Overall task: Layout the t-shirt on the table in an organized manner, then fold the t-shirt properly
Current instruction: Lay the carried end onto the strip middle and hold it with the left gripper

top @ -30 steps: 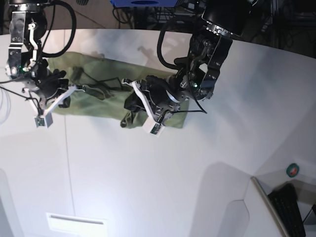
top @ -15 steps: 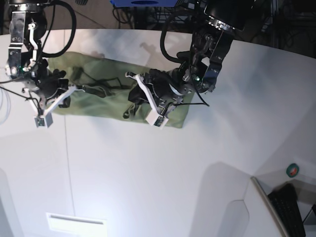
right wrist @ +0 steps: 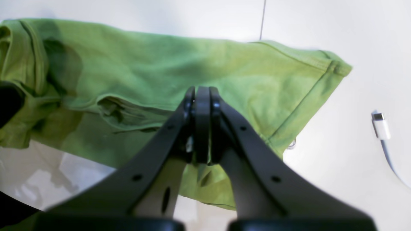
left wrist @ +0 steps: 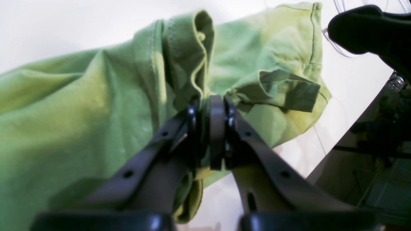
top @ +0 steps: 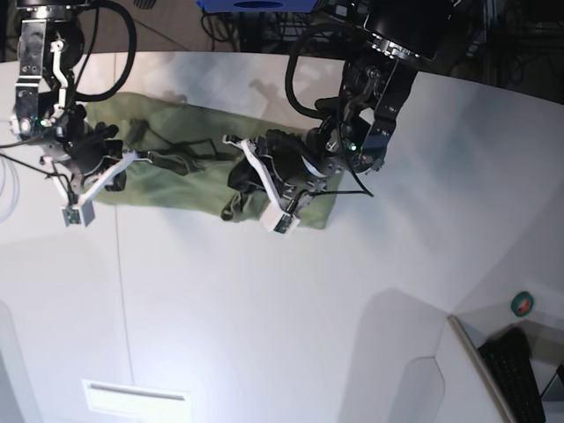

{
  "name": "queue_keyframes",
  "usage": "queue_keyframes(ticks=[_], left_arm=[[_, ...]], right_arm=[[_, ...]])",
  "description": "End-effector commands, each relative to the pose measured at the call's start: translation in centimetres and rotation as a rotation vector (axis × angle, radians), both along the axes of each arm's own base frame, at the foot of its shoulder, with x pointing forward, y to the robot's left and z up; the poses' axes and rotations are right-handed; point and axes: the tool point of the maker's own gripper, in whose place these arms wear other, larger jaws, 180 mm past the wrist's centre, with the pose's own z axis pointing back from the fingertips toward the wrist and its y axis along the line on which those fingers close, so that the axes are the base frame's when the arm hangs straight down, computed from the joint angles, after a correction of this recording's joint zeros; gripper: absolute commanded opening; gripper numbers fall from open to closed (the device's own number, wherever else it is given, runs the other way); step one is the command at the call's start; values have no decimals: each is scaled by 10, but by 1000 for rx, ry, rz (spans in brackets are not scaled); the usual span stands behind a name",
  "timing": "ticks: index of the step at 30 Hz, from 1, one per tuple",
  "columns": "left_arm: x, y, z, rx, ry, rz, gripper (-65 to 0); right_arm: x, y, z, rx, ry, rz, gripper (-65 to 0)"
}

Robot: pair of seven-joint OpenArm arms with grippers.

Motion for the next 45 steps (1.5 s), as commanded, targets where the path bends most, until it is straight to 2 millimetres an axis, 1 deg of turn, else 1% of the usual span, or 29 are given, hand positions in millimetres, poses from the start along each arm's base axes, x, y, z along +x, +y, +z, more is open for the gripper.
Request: queue_keyframes(ticks=[1,6,13,22,27,28,31,34,45], left_arm=[[9,-7,13,-37,-36,2,-650],[6,-4,-1,-25,0,9,-650],[7,-8,2,-37,-2,12,-650],[20,-11,11,-41,-32,9,-650],[21,-14,13,-49,-34,6,-650],[21,-16,12,-51,-31,9,-650],[16,-17,1,-44,4,9,-650],[17,-21,2,-49,6,6,-650],[16,-22,0,-48,12,4,-650]], right_arm=[[10,-2,12,-6,-50,5,-650],[10,-2,12,-6,-51,6,-650],[10,-2,12,-6,-51,6,-650],[9,-2,12,-6,-48,6,-650],[9,-2,12,-6,-48,6,-650],[9,-2,12,-6,-48,6,-650],[9,-2,12,-6,-50,6,-650],[9,-2,12,-6,-50,6,-650],[10,-3,13,-8,-52,2,-650]])
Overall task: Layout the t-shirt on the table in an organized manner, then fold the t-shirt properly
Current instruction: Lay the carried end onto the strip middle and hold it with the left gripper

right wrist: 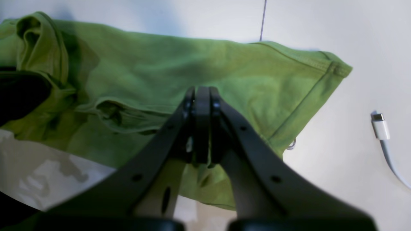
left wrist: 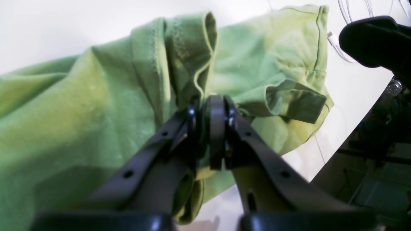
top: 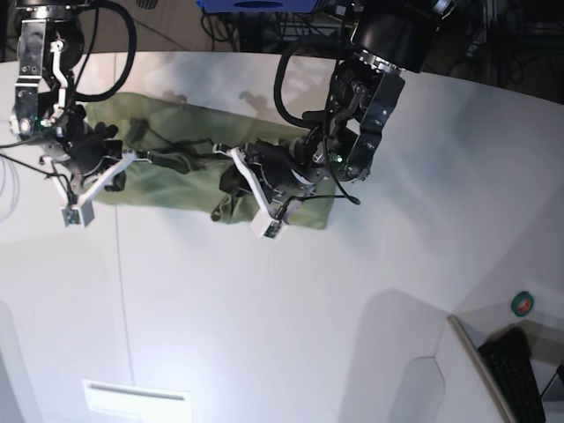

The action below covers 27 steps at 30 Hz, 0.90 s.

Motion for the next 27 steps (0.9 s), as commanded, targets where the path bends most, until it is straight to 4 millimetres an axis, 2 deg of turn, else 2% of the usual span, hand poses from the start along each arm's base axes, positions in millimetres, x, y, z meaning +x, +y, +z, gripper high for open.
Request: queue_keyframes(ticks=[1,27], left_arm=[[9,-7,14,-38,-39,3,-650],[-2,-3,14,-33,-38,-3,-650]], right_arm=[[10,-3,12,-7,-51,2,-650],[11,-1,13,-6,-53,7,-650]])
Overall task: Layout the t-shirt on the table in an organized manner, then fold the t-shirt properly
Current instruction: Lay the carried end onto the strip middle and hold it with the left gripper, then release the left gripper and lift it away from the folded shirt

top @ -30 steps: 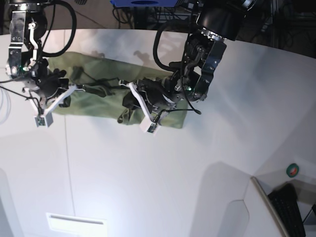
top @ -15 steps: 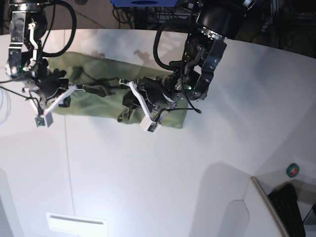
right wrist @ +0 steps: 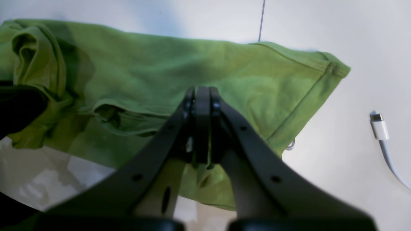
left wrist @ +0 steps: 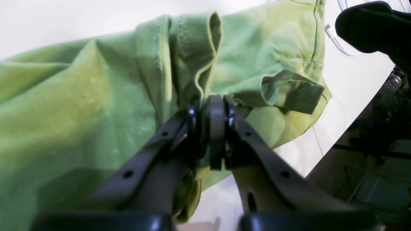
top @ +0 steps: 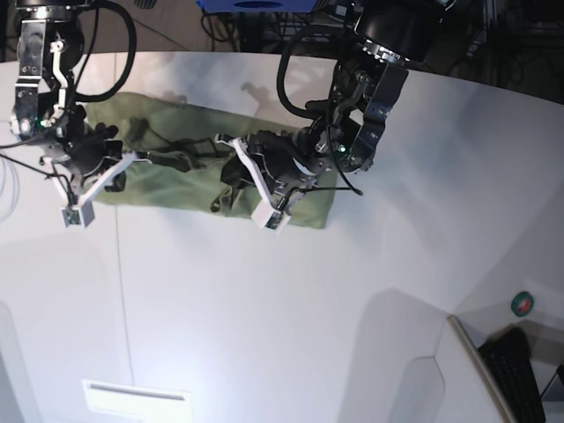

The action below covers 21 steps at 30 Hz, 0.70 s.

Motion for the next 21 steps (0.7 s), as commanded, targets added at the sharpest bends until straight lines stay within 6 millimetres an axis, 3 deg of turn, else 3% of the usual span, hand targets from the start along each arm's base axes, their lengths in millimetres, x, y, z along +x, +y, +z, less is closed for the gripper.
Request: queue_keyframes(ticks=[1,17,18,21], left_arm=[[9,-6,12,-33,-32,3,-650],[9,-5,8,-28,-23,5,-650],[9,-5,9,-29,-24,5,-640],[9,-5,9,-30,-23,5,-504]], right_arm=[[11,-2,13,-6,-53,6,-650],[9,-3,12,-7,-49,2,-650],[9,-3,12,-7,-49,2,-650],[9,-3,12,-7,-49,2,-650]])
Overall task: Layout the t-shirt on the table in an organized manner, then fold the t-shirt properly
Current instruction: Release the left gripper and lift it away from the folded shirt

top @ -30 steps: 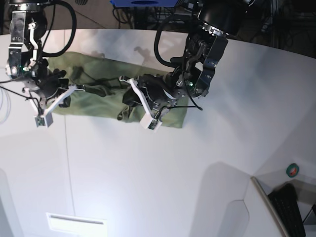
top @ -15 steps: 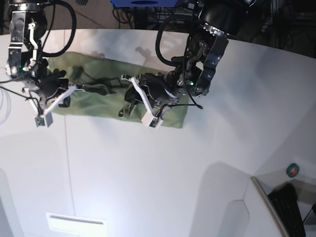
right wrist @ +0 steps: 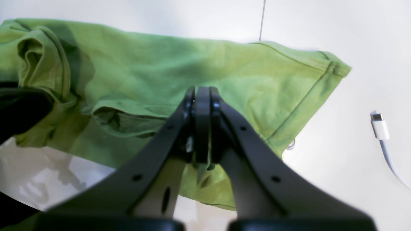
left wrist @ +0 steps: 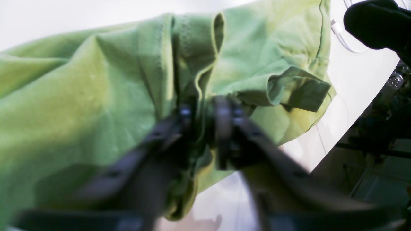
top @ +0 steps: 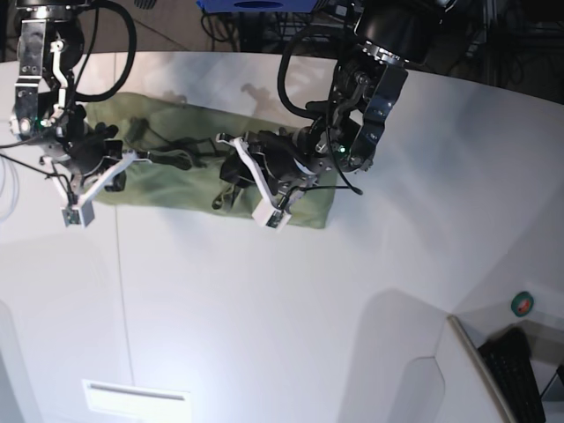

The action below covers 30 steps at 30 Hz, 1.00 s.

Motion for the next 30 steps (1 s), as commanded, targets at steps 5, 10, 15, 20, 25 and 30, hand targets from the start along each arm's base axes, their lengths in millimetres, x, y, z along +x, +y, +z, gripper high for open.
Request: queue_keyframes(ticks=[5,10,15,20,25,30], left_arm=[[11,-9,17,-47,-41,5,-258],[-2,-29,18,-53,-42,-68,-169],[-9,-56,30,-69,-73,-154,-171],[7,-46,62,-91,-174,-133,-171],[35,12,79,-62,-244,16,-179],[58,138,69,56,-243,310,-515]], right_arm=[[9,-3,12,-7,-50,2,-650],[9,-4,12,-7,-50,1,-650],[10,-4,13,-7,-53,0,-650],[10,-4,13,-7,-54,1,-650],[11,2,26,-11,-90,18,-650],[13,31,55,-5,-148,109,-650]])
